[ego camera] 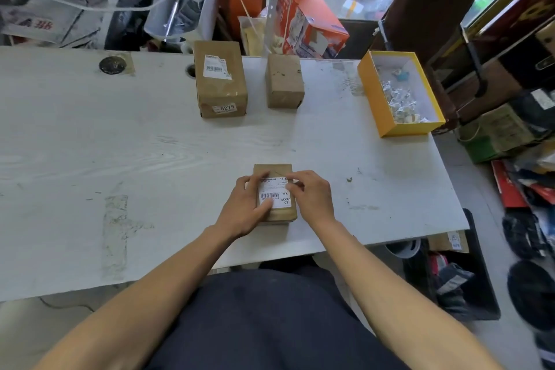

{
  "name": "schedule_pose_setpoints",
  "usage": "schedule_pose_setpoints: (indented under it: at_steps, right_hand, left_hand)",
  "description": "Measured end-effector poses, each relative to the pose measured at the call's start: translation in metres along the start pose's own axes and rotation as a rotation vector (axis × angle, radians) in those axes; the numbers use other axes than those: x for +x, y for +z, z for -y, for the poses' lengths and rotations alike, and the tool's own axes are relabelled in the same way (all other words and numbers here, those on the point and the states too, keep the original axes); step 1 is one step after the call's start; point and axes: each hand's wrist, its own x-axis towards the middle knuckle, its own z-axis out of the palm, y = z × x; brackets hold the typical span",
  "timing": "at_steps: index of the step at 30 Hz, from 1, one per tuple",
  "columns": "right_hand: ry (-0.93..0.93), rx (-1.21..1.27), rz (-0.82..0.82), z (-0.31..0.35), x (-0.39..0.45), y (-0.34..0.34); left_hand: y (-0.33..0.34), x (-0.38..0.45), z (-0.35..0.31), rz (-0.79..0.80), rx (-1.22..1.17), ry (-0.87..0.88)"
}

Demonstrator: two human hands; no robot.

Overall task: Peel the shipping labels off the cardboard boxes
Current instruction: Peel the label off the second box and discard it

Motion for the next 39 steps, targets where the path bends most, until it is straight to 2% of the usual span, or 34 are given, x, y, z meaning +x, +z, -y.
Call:
schedule_pose_setpoints:
  at_steps: [10, 16, 27, 34, 39]
  right_hand:
    - [0.010, -0.072, 0.025, 0.005, 0.007, -0.002]
    - [-0.066, -0.130, 0.023, 0.005, 0.008, -0.001]
    - [-0.033, -0.060, -0.047, 0.007, 0.001, 0.004]
    - [0.057, -0.038, 0.105, 0.013, 0.015, -0.007]
    - [0.095, -0.021, 0.132, 0.020, 0.022, -0.010]
  left_hand:
    - [0.000, 0.002, 0.003, 0.014, 0.079, -0.004]
    - [-0.001, 0.006, 0.005, 0.016, 0.087, 0.014]
    - [-0.001, 0.002, 0.004, 0.003, 0.084, 0.025]
    - [-0.002, 0.003, 0.002, -0.004, 0.090, 0.026]
    - [-0.003, 0.003, 0.002, 0.007, 0.104, 0.026]
